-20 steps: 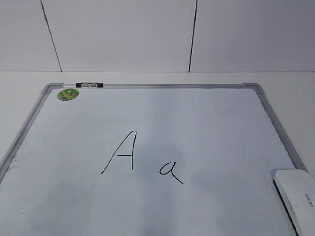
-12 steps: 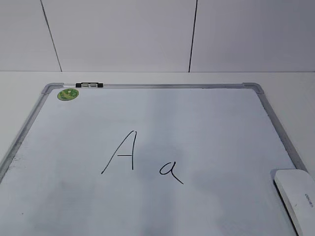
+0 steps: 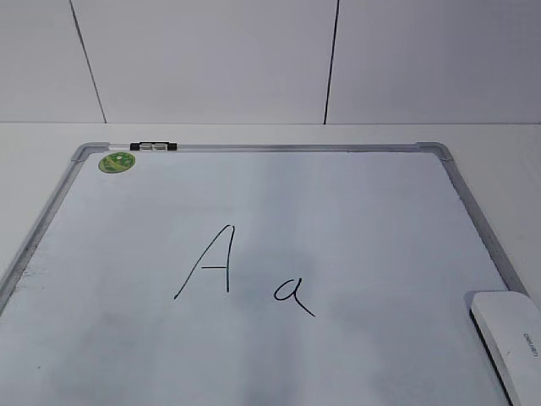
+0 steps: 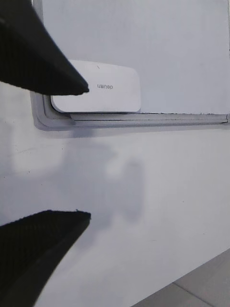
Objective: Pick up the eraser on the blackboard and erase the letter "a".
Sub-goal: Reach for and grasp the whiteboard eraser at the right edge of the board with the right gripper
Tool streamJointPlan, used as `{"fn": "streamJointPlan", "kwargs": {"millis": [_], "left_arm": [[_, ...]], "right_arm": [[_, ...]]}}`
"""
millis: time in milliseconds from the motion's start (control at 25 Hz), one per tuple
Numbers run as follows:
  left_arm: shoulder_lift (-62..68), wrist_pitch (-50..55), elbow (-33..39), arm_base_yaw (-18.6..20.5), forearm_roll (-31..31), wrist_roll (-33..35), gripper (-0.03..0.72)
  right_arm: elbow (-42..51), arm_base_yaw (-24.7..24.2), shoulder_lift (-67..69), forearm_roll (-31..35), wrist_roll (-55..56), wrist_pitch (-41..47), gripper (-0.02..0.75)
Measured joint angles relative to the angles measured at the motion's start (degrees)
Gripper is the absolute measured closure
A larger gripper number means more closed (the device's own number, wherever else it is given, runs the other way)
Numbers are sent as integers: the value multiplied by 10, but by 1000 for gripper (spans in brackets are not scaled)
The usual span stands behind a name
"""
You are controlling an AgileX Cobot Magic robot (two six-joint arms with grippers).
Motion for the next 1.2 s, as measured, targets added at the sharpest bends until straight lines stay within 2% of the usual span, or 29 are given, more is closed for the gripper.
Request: {"fn": "streamJointPlan", "kwargs": {"millis": [1200], "left_arm": [[0,0,0,-1,0,0,317]], "right_arm": [[0,0,0,12,0,0,146]]}}
